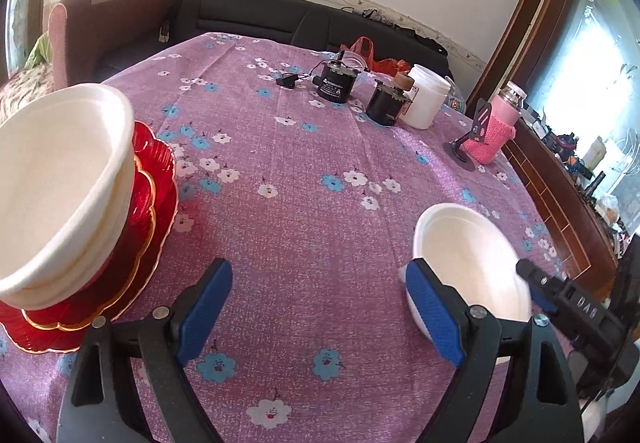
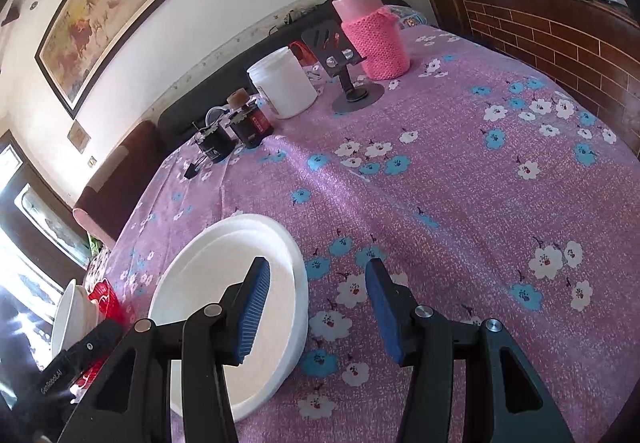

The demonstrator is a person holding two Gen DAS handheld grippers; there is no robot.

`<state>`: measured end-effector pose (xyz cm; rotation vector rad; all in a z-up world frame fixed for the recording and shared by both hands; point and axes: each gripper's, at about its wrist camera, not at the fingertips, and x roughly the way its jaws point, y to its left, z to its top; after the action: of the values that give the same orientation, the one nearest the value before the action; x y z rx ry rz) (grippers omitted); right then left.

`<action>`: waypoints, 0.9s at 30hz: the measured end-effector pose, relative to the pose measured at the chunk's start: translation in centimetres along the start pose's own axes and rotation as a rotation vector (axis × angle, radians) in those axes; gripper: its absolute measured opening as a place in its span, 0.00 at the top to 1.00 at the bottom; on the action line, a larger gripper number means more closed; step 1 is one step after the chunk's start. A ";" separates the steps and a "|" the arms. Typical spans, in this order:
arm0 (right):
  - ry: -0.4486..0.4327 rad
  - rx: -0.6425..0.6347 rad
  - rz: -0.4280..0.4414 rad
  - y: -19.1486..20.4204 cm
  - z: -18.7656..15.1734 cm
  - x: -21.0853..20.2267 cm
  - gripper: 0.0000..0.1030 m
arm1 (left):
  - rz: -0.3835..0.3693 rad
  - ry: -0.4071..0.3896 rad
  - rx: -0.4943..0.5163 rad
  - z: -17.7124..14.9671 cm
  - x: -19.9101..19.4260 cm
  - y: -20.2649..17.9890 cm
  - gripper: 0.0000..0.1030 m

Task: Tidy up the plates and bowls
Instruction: 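Carry the small white bowl across the table toward the stack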

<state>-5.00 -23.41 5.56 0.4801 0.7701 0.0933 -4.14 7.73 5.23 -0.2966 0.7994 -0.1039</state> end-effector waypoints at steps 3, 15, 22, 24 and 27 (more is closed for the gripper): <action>0.017 0.010 0.007 0.0 -0.2 -0.2 0.48 | -0.001 0.028 0.025 0.8 0.3 -1.1 0.15; 0.076 -0.016 0.013 1.1 -0.9 -0.7 0.54 | -0.052 0.242 0.100 1.6 6.6 -6.0 0.14; 0.098 -0.044 0.021 1.6 -1.2 -0.3 0.54 | -0.013 0.247 0.082 1.7 7.4 -5.5 0.14; 0.102 -0.051 0.021 1.7 -1.4 0.0 0.54 | -0.005 0.262 0.085 1.6 7.9 -5.5 0.14; 0.118 -0.046 0.018 1.7 -1.6 0.7 0.58 | -0.009 0.277 0.091 1.4 8.4 -5.9 0.15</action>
<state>-5.42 -21.10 4.90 0.4411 0.8778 0.1572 2.78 0.70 2.17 -0.2019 1.0646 -0.1921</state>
